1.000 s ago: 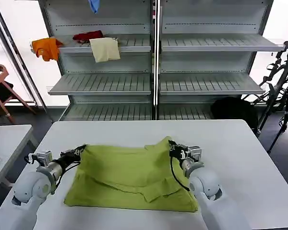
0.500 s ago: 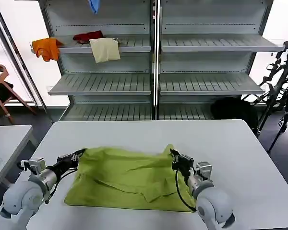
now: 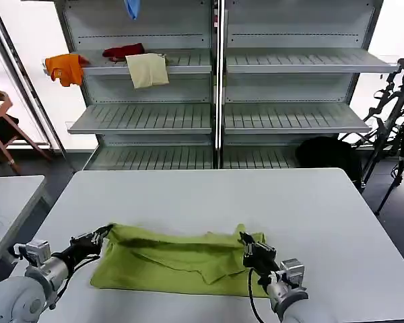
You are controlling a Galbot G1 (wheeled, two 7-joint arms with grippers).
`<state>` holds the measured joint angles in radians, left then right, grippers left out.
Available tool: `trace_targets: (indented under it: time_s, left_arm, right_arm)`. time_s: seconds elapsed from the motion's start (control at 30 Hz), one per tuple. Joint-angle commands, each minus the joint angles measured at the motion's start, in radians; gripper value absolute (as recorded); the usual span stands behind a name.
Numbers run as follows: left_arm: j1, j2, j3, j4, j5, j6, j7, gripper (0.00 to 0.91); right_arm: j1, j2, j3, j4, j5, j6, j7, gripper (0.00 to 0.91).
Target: Fold and organize the clothes.
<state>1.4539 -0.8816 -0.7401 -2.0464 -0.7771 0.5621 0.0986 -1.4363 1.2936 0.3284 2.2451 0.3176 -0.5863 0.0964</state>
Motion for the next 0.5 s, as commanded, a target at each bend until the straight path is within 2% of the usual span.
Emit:
trace_targets:
  time_s: [0.03, 0.23, 0.43, 0.47, 0.5]
  left_arm:
    - [0.070, -0.001, -0.014, -0.041, 0.103, -0.005, 0.022, 0.000]
    - [0.065, -0.005, 0.006, -0.033, 0.169, 0.000, 0.026, 0.000]
    - [0.066, -0.005, 0.006, -0.027, 0.229, 0.006, 0.027, 0.010]
    - [0.068, -0.007, 0.009, -0.027, 0.242, 0.008, 0.027, 0.010]
    - [0.069, -0.010, 0.012, -0.027, 0.248, 0.009, 0.027, 0.010]
  right_arm:
    - [-0.086, 0.006, 0.008, 0.028, -0.056, 0.001, -0.015, 0.000]
    - [-0.095, 0.017, 0.001, 0.008, -0.098, 0.001, -0.020, 0.000]
    - [-0.103, 0.030, -0.010, -0.003, -0.208, 0.003, -0.025, 0.000]
    - [-0.104, 0.033, -0.012, -0.006, -0.219, 0.003, -0.025, 0.040]
    - [-0.105, 0.035, -0.014, -0.010, -0.269, 0.004, -0.032, 0.605]
